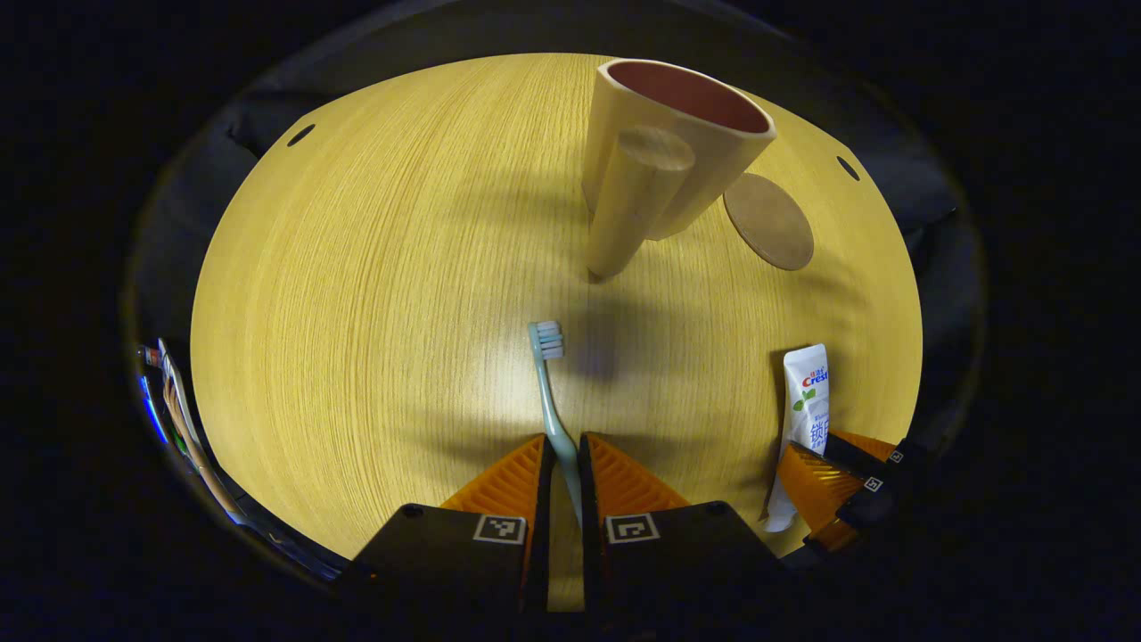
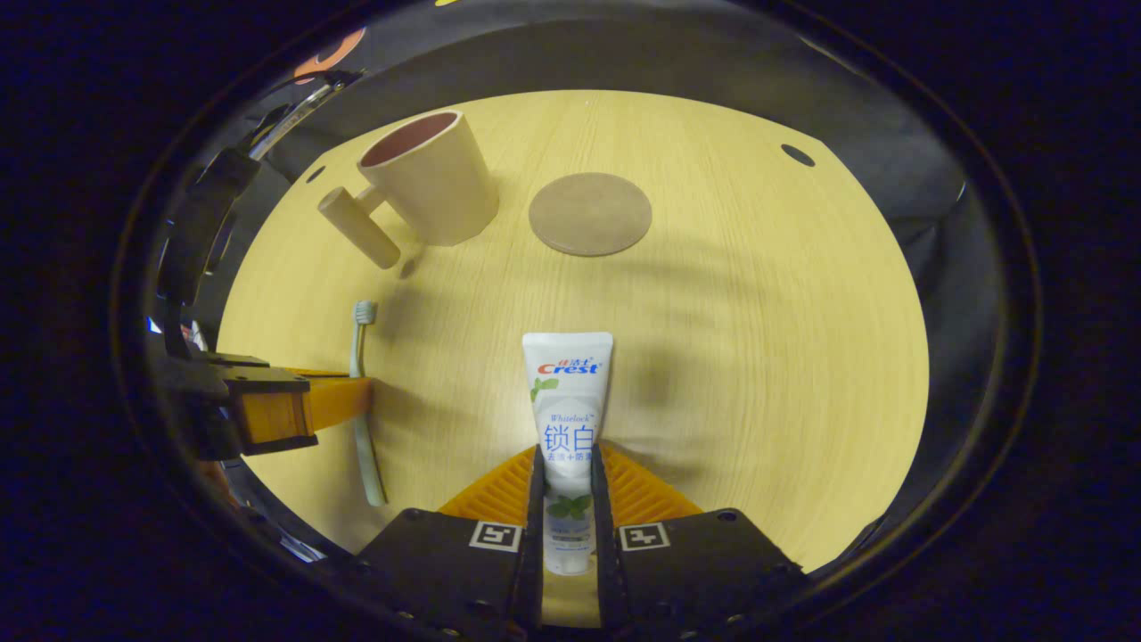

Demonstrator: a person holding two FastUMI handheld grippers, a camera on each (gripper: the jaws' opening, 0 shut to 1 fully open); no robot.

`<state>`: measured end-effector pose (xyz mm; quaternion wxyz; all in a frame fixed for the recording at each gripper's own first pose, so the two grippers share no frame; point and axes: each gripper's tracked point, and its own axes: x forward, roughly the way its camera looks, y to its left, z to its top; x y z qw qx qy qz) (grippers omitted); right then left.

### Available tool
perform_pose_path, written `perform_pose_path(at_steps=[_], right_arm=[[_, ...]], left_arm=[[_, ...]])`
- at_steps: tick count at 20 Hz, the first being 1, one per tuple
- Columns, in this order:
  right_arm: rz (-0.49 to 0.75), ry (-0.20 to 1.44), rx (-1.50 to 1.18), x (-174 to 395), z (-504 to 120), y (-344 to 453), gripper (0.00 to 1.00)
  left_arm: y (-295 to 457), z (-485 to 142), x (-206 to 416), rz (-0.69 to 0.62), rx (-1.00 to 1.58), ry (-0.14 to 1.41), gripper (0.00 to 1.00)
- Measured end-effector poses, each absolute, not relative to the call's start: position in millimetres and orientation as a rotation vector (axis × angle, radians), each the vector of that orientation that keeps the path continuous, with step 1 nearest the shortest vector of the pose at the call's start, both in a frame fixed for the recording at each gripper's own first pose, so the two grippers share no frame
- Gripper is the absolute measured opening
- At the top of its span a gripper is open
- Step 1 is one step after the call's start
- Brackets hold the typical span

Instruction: Put the toothbrush and toothpaste on the desktop into the cup, then pick up the cup and place it on the coaster on the desktop.

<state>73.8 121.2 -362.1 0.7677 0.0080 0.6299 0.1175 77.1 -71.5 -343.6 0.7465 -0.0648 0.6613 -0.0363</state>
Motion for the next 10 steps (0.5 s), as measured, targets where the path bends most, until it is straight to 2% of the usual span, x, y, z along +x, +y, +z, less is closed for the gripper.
perform_pose_path(at_steps=[3,10], right_arm=[[0.237,1.356,0.031,74.1,-362.9,118.8,0.16],[0.264,1.301,0.031,71.0,-350.0,113.4,0.16]], left_arm=[[-72.7,-336.6,89.9,-0.111,-0.184,1.41,0.12],[-59.5,-327.2,108.9,-0.171,-0.27,1.347,0.07]])
